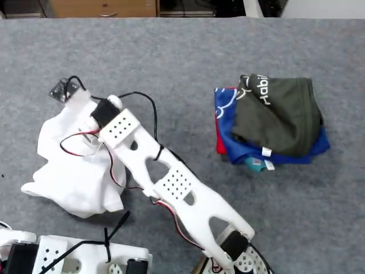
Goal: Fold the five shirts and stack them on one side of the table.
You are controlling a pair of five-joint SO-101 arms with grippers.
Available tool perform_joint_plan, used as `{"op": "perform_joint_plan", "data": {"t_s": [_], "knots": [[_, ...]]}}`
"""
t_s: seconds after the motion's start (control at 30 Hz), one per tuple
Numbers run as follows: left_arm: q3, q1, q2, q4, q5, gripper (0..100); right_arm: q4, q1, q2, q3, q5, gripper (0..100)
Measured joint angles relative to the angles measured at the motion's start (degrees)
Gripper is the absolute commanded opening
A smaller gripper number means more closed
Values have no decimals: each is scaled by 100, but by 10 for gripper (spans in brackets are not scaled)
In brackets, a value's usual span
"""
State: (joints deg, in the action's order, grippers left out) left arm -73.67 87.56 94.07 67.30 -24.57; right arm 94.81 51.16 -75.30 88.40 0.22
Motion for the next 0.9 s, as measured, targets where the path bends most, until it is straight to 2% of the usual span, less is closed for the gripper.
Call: {"op": "perform_joint_plan", "data": {"t_s": [0.1,0.27,0.53,0.7,0.9], "knots": [[0,-176,18,431,0,233,70,-97,-211,97,0,0],[79,-659,18,1073,44,233,457,-440,-220,167,-9,19],[659,-1776,44,1574,844,233,642,-923,18,0,0,5],[967,-2084,-448,1424,993,233,642,-1143,993,-1415,0,5],[2532,-2462,-2760,1477,1565,232,642,-1240,2435,-4053,0,5]]}}
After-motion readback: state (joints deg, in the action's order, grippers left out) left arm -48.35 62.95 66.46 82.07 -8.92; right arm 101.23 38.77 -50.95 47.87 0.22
